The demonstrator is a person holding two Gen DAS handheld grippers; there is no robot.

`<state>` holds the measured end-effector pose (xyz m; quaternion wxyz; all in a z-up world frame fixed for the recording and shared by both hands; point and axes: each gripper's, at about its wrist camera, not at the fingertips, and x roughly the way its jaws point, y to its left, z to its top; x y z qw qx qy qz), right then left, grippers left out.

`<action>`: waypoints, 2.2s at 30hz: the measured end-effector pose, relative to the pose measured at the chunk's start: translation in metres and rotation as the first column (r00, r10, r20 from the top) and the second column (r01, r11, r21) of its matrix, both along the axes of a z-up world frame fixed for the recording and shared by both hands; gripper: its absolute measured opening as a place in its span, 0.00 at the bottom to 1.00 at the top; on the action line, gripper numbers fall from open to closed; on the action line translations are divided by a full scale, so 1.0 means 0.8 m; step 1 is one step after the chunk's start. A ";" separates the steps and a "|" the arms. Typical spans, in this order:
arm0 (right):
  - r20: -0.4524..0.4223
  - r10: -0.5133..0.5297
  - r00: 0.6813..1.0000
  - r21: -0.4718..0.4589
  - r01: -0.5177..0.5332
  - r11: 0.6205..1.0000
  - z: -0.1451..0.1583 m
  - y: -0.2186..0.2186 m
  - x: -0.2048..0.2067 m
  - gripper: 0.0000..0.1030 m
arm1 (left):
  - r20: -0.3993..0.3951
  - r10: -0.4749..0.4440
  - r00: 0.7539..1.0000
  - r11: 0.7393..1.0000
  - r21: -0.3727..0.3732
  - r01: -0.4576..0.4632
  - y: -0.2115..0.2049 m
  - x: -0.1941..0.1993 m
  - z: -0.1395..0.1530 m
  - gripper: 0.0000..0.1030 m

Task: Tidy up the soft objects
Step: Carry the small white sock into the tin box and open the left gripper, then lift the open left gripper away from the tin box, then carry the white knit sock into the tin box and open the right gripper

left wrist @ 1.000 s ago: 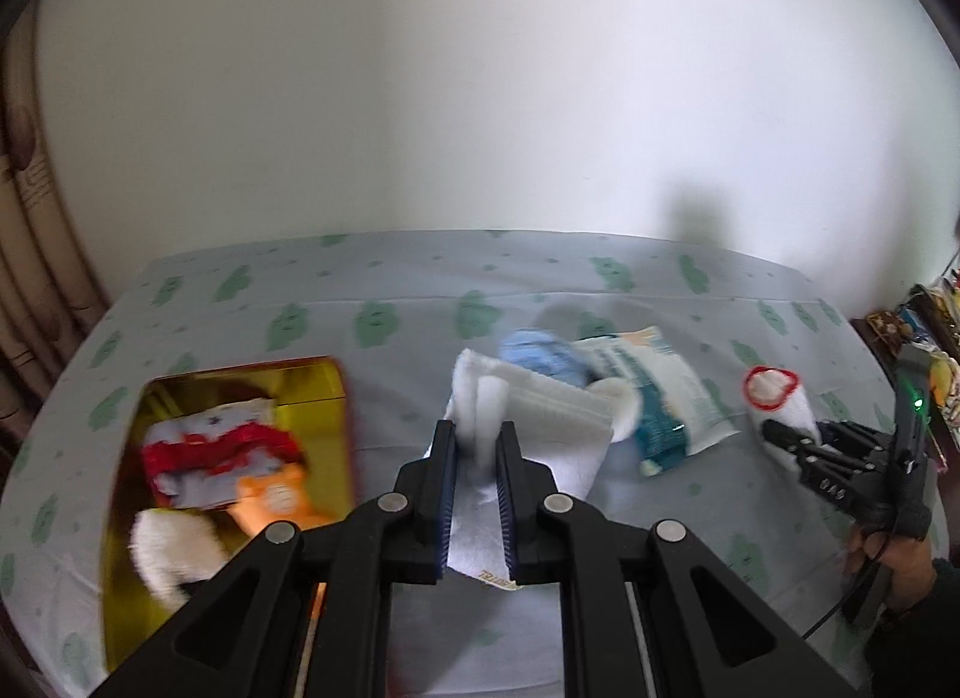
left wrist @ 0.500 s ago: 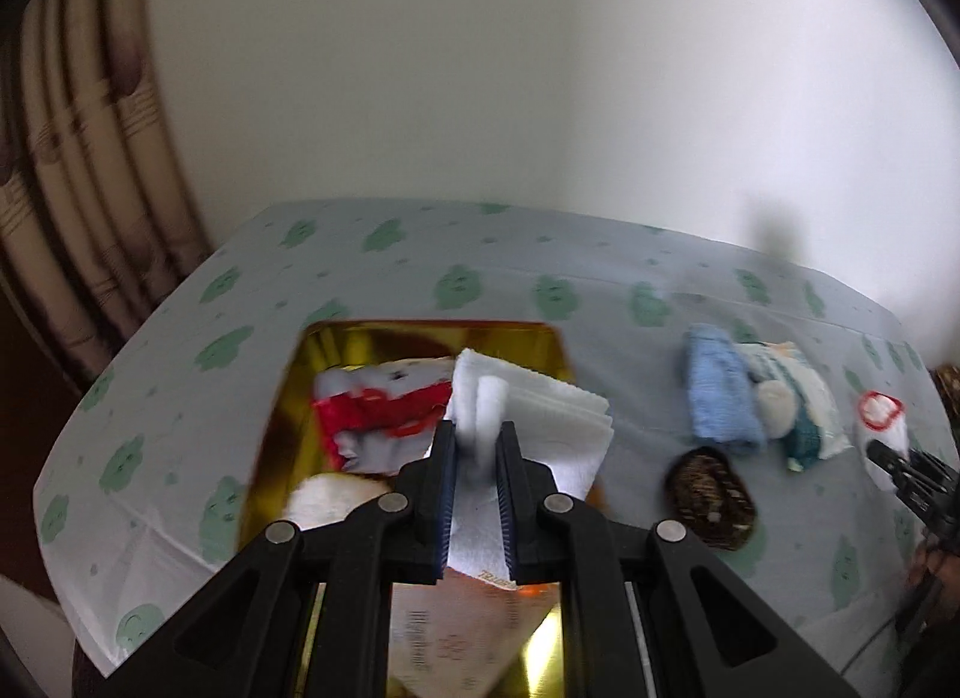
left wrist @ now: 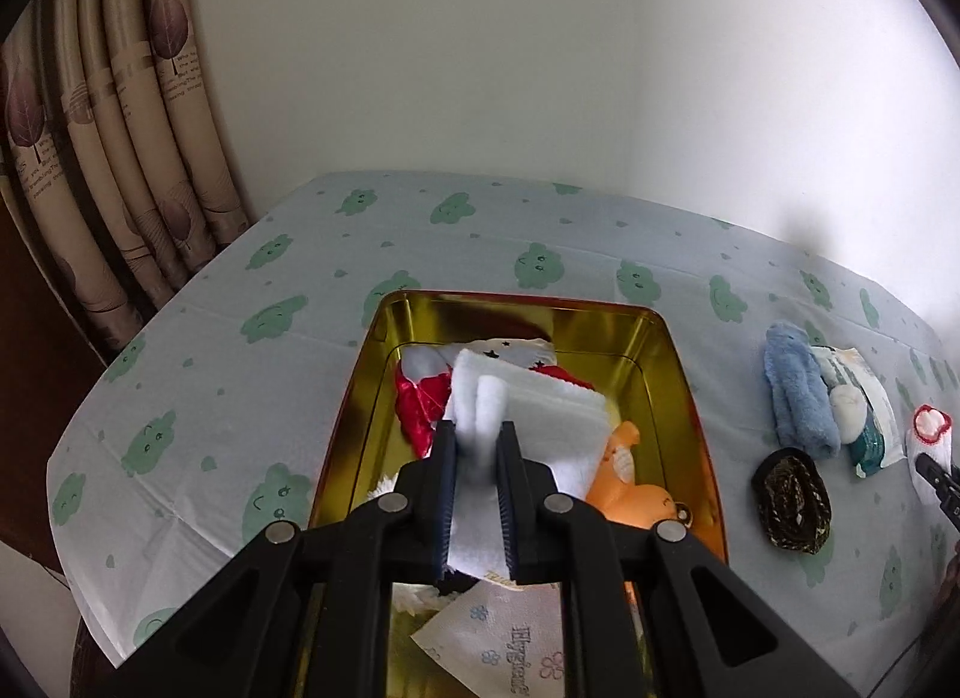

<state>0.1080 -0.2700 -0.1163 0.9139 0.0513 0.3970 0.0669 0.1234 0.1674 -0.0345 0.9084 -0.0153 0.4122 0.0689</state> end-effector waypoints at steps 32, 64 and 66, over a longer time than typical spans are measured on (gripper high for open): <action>0.000 -0.007 1.000 -0.029 0.007 1.000 -0.001 0.004 0.001 0.25 | 0.039 -0.009 0.999 0.997 0.071 0.006 -0.016 -0.031 0.018 0.39; 0.077 0.181 0.980 -0.049 -0.178 0.983 0.090 0.152 -0.016 0.24 | 0.130 0.212 0.969 0.974 0.058 -0.221 0.051 -0.115 0.005 0.39; 0.075 0.232 0.970 -0.048 -0.229 0.972 0.094 0.183 -0.020 0.24 | 0.131 0.221 0.966 0.973 0.042 -0.228 0.055 -0.117 0.005 0.39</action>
